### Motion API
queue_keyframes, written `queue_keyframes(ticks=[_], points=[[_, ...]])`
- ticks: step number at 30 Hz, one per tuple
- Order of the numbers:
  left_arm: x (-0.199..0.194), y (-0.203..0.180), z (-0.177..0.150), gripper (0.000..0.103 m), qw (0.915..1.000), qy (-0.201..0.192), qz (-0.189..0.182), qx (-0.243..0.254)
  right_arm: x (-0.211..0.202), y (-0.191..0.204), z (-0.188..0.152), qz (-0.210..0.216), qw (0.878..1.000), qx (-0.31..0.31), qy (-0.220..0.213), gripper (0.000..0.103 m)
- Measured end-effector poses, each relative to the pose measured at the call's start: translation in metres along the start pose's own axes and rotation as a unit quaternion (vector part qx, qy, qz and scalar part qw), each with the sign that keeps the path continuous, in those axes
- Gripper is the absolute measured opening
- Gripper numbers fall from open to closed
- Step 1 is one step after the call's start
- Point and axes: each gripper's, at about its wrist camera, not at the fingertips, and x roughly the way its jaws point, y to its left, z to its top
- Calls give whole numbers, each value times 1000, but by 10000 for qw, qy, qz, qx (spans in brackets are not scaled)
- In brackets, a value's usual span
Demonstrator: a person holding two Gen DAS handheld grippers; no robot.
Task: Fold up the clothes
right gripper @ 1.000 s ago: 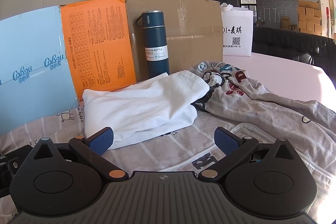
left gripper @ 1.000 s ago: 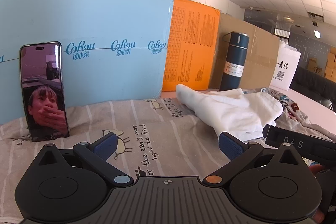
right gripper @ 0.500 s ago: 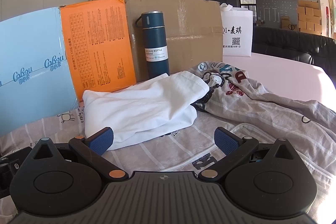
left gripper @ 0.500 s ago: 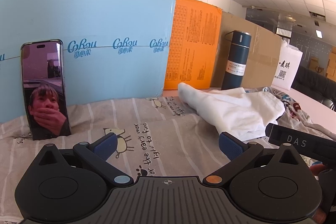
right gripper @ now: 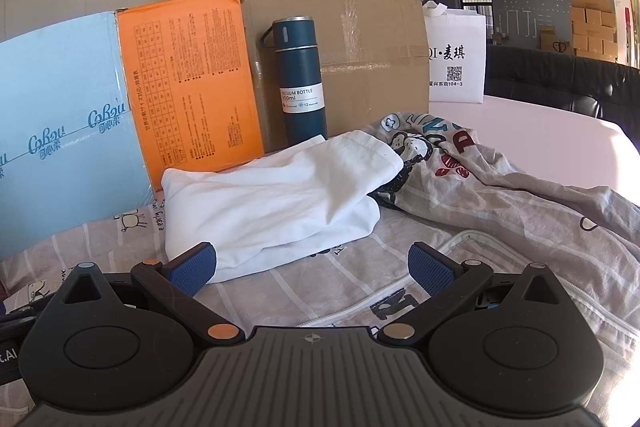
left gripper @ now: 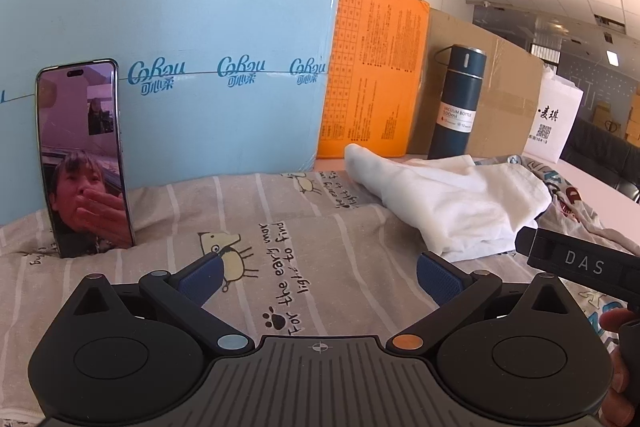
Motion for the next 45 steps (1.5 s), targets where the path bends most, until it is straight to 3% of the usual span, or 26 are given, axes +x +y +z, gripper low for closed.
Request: queue_keyframes(ticks=[9, 15, 30, 45], points=[[-3, -5, -5, 103, 9996, -46, 168, 231, 0, 7, -4, 243, 9995, -137, 126, 103], [-4, 6, -2, 103, 9996, -55, 278, -8, 0, 7, -4, 345, 9992, -112, 155, 103], [-41, 4, 5, 103, 9964, -478, 698, 60, -12, 6, -5, 684, 9976, 96, 71, 103], [-85, 17, -6, 103, 9932, -633, 979, 64, -28, 15, -9, 1461, 9892, 15, -79, 103]])
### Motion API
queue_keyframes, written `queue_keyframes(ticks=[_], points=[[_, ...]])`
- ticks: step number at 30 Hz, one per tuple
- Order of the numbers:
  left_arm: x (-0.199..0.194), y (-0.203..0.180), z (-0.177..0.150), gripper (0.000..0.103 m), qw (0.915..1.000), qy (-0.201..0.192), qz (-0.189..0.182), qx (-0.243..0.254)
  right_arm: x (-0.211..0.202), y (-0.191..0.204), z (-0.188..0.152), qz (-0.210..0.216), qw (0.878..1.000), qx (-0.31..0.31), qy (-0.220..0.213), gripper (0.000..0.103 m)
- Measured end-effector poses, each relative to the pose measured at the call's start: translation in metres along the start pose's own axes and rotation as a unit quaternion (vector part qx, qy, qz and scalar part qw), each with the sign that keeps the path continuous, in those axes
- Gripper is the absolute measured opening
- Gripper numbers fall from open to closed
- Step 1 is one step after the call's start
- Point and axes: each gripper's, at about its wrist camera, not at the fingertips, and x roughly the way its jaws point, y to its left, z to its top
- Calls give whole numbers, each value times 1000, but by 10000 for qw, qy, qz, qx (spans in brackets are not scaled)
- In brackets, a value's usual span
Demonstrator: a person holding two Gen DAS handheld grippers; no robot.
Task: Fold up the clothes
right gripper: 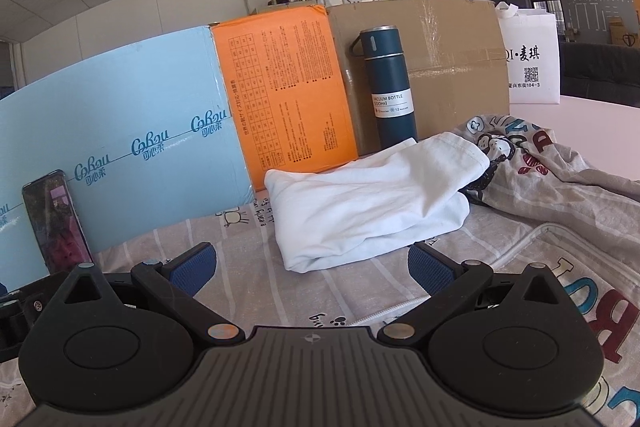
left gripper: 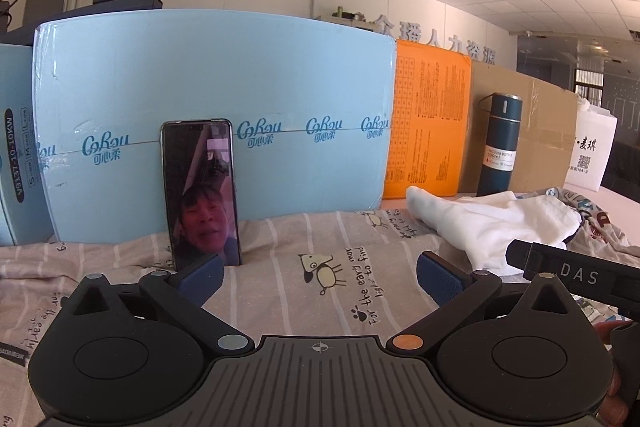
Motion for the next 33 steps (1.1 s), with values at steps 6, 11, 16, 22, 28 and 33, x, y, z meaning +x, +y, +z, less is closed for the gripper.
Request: queue_keyframes(ticks=[6, 11, 16, 22, 28, 33], points=[[-20, 10, -3, 103, 9996, -74, 206, 163, -7, 9, -1, 486, 9987, -69, 98, 103], [-41, 20, -3, 103, 9989, -155, 304, 316, -17, 21, -2, 821, 9962, -221, 211, 103], [-66, 29, -7, 103, 9977, -250, 394, 500, -32, 36, -5, 1193, 9917, -387, 285, 103], [-96, 45, -11, 103, 9967, -362, 564, 461, -55, 52, -12, 2066, 9764, -524, 353, 103], [-130, 71, -14, 103, 9930, -590, 983, 296, -78, 78, -16, 2778, 9553, -848, 548, 103], [-162, 107, -15, 103, 9770, -869, 1945, 29, -88, 114, -6, 3419, 9313, -938, 834, 103]])
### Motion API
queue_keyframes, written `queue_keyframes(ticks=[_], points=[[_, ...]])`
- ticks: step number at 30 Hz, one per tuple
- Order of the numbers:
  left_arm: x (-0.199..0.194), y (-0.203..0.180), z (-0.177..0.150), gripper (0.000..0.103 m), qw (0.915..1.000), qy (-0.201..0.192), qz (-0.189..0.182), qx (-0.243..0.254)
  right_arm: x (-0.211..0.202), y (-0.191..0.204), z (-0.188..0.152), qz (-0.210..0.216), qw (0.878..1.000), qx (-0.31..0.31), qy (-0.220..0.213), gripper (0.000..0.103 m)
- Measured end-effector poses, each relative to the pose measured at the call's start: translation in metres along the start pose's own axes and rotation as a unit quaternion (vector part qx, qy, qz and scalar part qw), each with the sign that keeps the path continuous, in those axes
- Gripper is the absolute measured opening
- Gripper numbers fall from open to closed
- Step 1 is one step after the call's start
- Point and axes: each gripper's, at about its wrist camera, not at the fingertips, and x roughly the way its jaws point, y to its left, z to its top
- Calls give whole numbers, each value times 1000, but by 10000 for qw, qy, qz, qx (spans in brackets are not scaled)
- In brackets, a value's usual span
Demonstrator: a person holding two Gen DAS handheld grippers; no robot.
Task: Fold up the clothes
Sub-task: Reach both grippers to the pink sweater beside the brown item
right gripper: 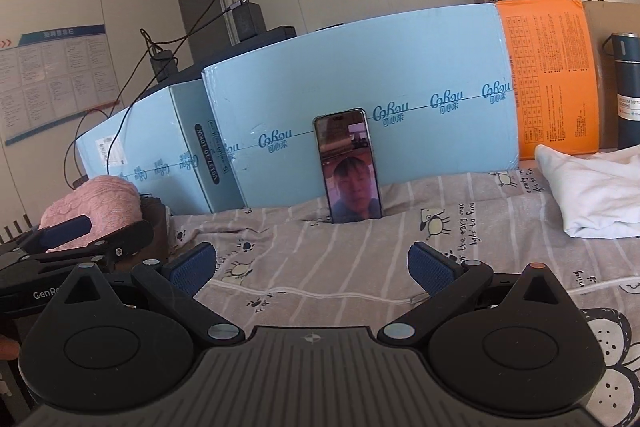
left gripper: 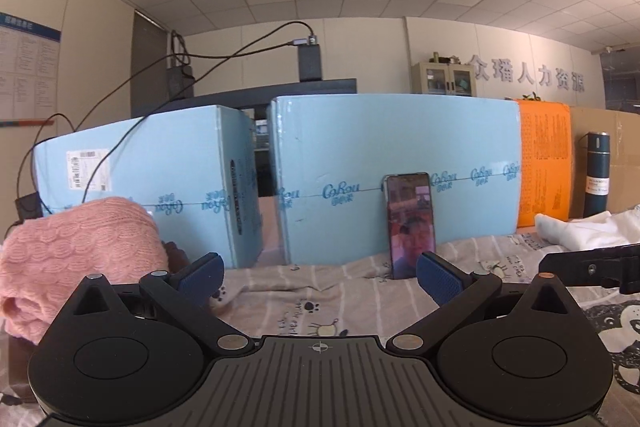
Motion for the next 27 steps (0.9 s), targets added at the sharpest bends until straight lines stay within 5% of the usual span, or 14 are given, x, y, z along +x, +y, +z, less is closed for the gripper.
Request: queue_keyframes(ticks=[5, 9, 13, 16, 19, 21, 27], points=[[-17, 58, 10, 103, 9951, -286, 841, -445, 33, 36, 32, 1166, 9905, 485, 543, 103], [-31, 111, 16, 103, 9823, -597, 1504, -944, 72, 68, 48, 1884, 9744, 823, 915, 103], [-38, 168, 16, 103, 9615, -836, 1983, -1711, 114, 101, 57, 2437, 9578, 946, 1199, 103], [-32, 205, 13, 103, 9358, -902, 2482, -2338, 150, 124, 63, 2647, 9463, 1186, 1429, 103], [-24, 234, 6, 103, 9129, -993, 2490, -3080, 186, 142, 70, 2799, 9372, 1507, 1432, 103], [-15, 242, -2, 103, 9057, -1043, 2293, -3409, 208, 152, 69, 2766, 9368, 1608, 1418, 103], [16, 236, -46, 103, 9045, -830, 2013, -3667, 262, 166, 40, 2669, 9417, 1407, 1488, 103]])
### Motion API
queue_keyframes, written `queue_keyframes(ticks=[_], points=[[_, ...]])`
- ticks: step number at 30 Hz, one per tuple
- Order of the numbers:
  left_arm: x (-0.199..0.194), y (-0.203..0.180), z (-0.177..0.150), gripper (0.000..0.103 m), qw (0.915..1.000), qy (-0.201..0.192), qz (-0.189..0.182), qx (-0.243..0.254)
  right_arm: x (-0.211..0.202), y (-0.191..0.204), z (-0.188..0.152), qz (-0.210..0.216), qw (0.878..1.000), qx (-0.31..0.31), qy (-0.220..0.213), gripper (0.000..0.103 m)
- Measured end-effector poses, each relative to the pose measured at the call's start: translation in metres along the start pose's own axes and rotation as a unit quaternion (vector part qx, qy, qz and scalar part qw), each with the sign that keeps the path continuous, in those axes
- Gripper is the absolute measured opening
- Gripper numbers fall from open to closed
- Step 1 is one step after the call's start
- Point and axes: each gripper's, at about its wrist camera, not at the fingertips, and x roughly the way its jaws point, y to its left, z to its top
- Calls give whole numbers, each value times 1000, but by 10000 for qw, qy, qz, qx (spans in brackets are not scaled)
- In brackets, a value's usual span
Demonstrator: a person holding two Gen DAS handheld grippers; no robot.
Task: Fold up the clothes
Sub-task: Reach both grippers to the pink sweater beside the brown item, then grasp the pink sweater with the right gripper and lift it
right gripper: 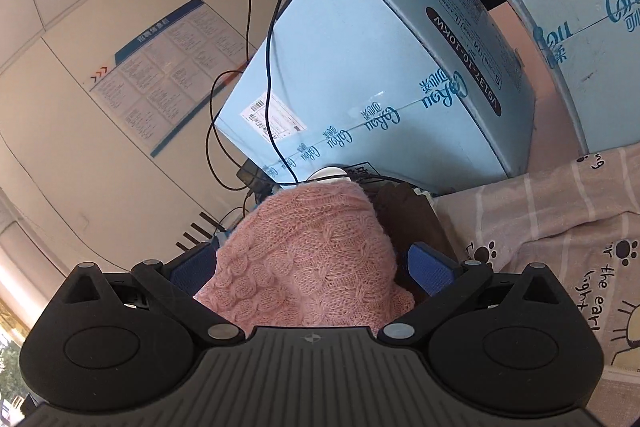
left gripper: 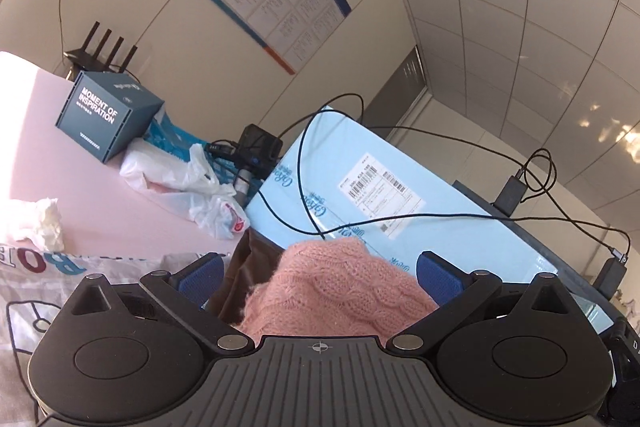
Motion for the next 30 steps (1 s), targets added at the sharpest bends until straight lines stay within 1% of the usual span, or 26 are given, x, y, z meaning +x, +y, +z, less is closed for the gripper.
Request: queue_keyframes(ticks=[3, 5, 7, 8, 10, 11, 12, 13, 14, 15, 16, 17, 19, 20, 23, 26, 28, 30], points=[[7, 9, -11, 103, 9998, 190, 0, 67, 25, -11, -8, -100, 9994, -316, 103, 103], [13, 10, -16, 103, 9990, 391, 5, 227, 39, -17, -13, -79, 9989, -447, 133, 103], [20, 8, -21, 102, 9973, 600, 23, 433, 52, -21, -18, -27, 9983, -558, 152, 100], [22, 7, -22, 102, 9965, 635, 57, 536, 56, -21, -21, 8, 9980, -617, 156, 99], [24, 6, -25, 102, 9957, 638, 101, 662, 61, -18, -26, 68, 9967, -793, 171, 83], [23, 5, -26, 102, 9955, 603, 101, 720, 62, -15, -29, 88, 9958, -891, 172, 78], [23, 3, -27, 98, 9951, 559, 107, 804, 63, -12, -32, 85, 9949, -999, 147, 68], [22, 1, -29, 95, 9947, 516, 113, 887, 63, -8, -36, 63, 9936, -1124, 96, 61], [21, -2, -30, 92, 9939, 453, 129, 999, 62, -5, -39, 60, 9924, -1231, 56, 58], [19, -5, -32, 87, 9928, 378, 135, 1125, 59, -1, -41, 83, 9914, -1308, 32, 52], [17, -7, -34, 77, 9921, 287, 135, 1215, 56, 2, -43, 149, 9906, -1358, 17, 48], [14, -9, -35, 71, 9914, 191, 135, 1290, 52, 4, -44, 278, 9902, -1368, 19, 46], [8, -10, -35, 39, 9908, -58, 103, 1347, 42, 8, -46, 559, 9900, -1296, 43, 41], [3, -11, -35, 35, 9907, -231, 28, 1344, 37, 11, -47, 705, 9897, -1241, 61, 40], [-18, -15, -33, 33, 9875, -788, -307, 1330, 22, 17, -49, 1134, 9878, -1063, 118, 38], [-43, -27, -33, 32, 9803, -1225, -599, 1428, -1, 24, -50, 1440, 9854, -894, 175, 37], [-59, -36, -35, 32, 9783, -1295, -776, 1421, -23, 27, -51, 1503, 9842, -929, 117, 37], [-73, -46, -39, 32, 9777, -1246, -963, 1388, -48, 29, -48, 1524, 9838, -944, 54, 37]])
